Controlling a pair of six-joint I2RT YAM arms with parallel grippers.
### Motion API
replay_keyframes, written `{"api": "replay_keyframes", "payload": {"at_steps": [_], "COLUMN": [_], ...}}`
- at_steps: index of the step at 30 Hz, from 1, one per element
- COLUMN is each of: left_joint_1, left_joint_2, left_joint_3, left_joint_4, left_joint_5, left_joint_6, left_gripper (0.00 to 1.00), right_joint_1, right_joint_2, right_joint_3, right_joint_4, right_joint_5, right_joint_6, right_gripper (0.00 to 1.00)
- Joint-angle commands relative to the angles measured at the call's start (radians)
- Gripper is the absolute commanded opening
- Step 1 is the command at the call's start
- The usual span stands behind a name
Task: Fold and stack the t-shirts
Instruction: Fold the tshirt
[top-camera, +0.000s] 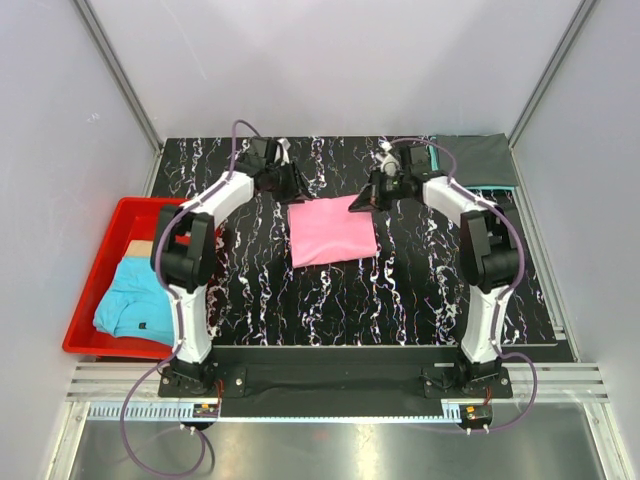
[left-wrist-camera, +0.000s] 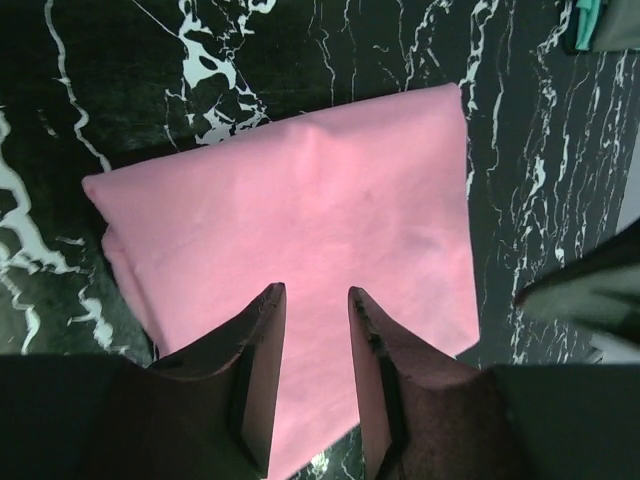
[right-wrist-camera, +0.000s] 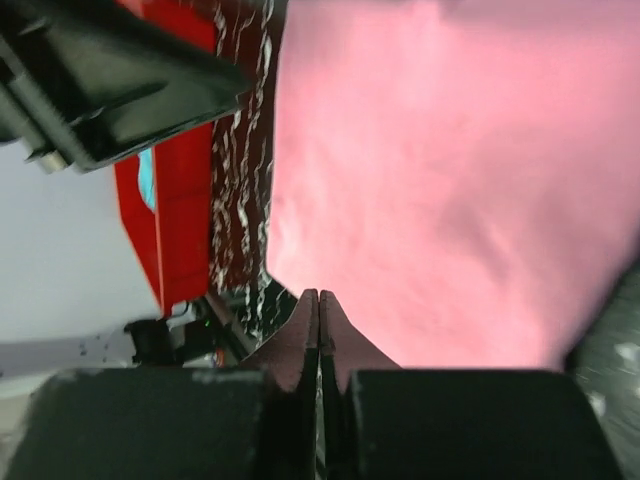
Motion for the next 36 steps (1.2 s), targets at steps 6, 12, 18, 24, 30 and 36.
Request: {"api": "replay_keyframes", "payload": {"at_steps": [6, 12, 18, 24, 30, 36], "left_joint_1": [0.004, 0.005, 0.011, 0.013, 0.014, 0.016], "left_joint_2": [0.150, 0.180, 0.194, 0.170, 0.098, 0.140], "left_joint_3": [0.013, -0.008, -0.031, -0.013, 0.048, 0.075], "left_joint_4": [0.033, 0.013, 0.016, 0.016, -0.016, -0.060], "left_joint_5": [0.001, -0.068, -0.099, -0.056, -0.010, -0.016], "left_joint_6": [0.007, 0.011, 0.019, 0.019, 0.019, 0.041], "left_gripper": [0.36, 0.35, 0.35, 0.35, 0.37, 0.37], "right_joint_1": [0.122, 0.136, 0.136, 0.141, 0.200, 0.222], "right_joint_2": [0.151, 0.214, 0.221, 0.159, 0.140, 0.151], "right_joint_3": [0.062, -0.095, -0.159, -0.084, -0.061, -0.166], "right_joint_4": [0.012, 0.175, 0.166, 0.117, 0.154, 0.264], "right_joint_5": [-0.179, -0.225, -0.237, -0.219, -0.207, -0.184], "right_joint_6": [0.055, 0.102, 0.038, 0.061, 0.122, 0.176], "right_gripper": [0.02, 0.03, 0.03, 0.04, 0.04, 0.05]}}
